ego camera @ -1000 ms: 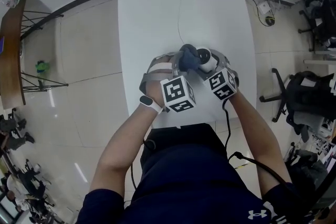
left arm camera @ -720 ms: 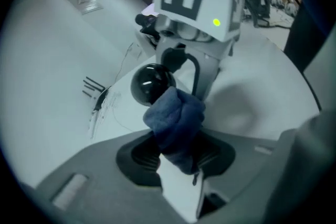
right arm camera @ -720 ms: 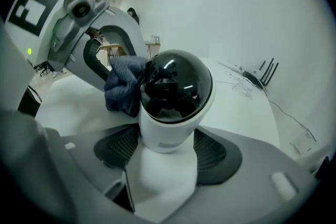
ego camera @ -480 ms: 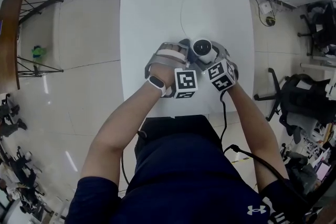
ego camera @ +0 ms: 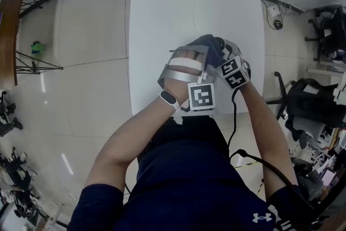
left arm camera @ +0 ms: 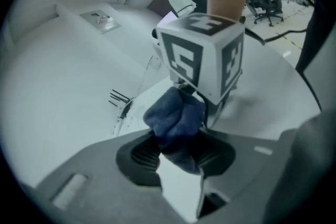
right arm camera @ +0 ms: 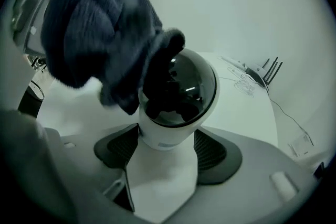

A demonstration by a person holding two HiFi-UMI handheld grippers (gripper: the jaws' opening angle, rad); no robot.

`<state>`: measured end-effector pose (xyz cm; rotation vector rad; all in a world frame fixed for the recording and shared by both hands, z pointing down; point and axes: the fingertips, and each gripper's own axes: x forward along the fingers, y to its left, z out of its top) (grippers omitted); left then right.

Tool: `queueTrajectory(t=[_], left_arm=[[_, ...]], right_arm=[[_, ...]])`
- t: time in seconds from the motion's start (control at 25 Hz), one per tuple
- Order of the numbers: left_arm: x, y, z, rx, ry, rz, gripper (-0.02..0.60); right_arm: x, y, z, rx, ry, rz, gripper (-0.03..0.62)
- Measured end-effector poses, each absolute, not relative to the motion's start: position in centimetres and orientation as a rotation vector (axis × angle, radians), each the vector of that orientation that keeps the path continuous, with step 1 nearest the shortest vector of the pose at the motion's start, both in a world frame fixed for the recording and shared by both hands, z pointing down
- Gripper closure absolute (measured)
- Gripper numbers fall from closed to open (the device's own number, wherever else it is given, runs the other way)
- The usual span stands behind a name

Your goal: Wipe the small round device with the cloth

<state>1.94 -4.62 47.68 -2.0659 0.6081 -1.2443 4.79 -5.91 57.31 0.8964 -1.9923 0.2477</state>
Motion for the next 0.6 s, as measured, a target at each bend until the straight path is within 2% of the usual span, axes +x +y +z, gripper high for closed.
queueTrajectory(t=[0.12,0.32,0.6], left_arm=[[2.9,-4.0,49.7,-2.026,0.617,-1.266,0.428],[0.7,-2.2,55.7,-2.008,0.468,-1.491,0.428],[0.4,-2.8,58.1,-1.88,0.422,-1.684,0.434]], right_arm=[[5.2,-5.8,57.4,0.909,-1.983,0.258,0.255],[4.8,-5.6,57.2,0.874,-1.976,0.232,0.269],[4.4,-5.4,57.7,0.765,-2.059,0.202,0.272]])
